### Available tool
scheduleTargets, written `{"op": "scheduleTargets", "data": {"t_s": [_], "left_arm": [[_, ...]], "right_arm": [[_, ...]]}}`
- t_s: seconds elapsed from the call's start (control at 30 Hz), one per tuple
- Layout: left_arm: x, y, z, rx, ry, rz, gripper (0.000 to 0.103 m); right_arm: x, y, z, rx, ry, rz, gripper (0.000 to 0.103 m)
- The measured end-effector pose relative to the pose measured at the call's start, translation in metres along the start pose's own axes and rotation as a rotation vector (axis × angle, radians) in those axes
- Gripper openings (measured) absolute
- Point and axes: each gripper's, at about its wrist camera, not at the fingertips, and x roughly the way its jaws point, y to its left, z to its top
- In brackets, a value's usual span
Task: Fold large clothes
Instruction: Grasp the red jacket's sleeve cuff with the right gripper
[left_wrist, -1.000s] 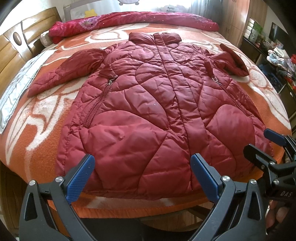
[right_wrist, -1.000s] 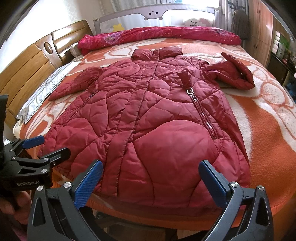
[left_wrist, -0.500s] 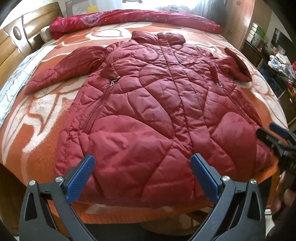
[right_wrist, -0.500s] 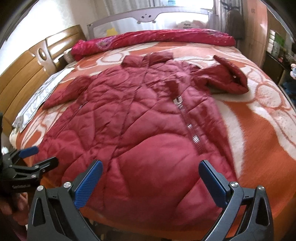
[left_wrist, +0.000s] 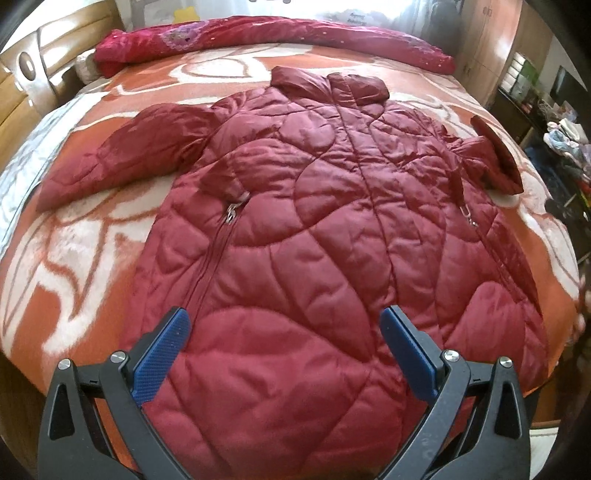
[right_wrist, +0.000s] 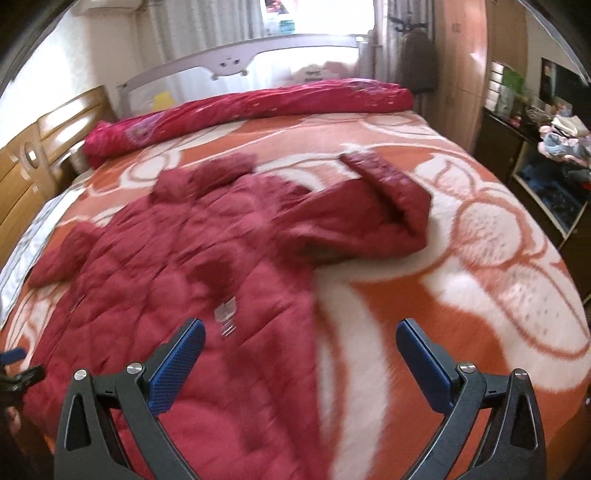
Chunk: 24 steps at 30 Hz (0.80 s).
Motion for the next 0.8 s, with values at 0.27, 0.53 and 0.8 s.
{"op": "scheduleTargets", "data": {"t_s": [0.27, 0.53, 0.8], "left_arm": [[0.018, 0.009, 0.031, -0.085, -0.005, -0.006, 0.103], [0.037, 0.007, 0.055, -0.050, 0.018, 0.036, 0.103], [0.055, 0.010, 0.071, -0.057, 0.074, 0.011, 0.103]], "right_arm": [[0.096, -0.047, 0.028, 0.055, 0.021, -0.092, 0.094], [0.171, -0.071, 0.051, 0.014, 0.068, -0.209, 0.083], [0.241, -0.093, 0.041, 0.047, 0.138, -0.233, 0.033]]}}
